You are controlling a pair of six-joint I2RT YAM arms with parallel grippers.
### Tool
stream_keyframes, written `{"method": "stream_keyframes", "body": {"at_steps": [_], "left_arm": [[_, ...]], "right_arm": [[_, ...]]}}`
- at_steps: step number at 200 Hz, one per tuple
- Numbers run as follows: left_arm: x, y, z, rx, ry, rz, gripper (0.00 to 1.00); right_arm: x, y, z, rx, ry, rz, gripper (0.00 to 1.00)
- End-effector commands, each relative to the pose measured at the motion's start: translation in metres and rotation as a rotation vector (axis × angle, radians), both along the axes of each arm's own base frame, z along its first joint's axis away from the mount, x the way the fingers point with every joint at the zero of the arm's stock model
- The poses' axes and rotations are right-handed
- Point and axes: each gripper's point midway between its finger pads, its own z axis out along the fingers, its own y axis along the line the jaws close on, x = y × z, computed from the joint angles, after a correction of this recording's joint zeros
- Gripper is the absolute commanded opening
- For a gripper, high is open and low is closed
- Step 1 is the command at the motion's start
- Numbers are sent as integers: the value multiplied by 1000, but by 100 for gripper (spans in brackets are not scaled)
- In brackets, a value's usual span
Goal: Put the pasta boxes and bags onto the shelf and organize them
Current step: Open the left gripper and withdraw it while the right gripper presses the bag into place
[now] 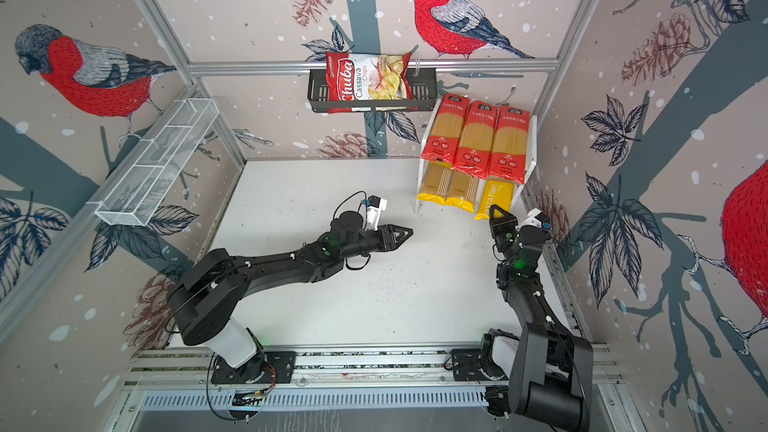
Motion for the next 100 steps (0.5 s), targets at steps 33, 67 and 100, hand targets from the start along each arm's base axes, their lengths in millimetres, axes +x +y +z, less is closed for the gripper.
{"method": "stream_keyframes", "body": {"at_steps": [33, 67, 100], "left_arm": [[2, -3, 6, -18, -26, -5, 50], [1, -3, 6, -18, -26, -7, 50], [1, -3, 8, -17, -30, -3, 50]], "right_arm": [[3, 16, 22, -45, -110, 111, 10], [9, 19, 17, -53, -94, 163, 10], [14, 14, 11, -70, -72, 153, 26]]}}
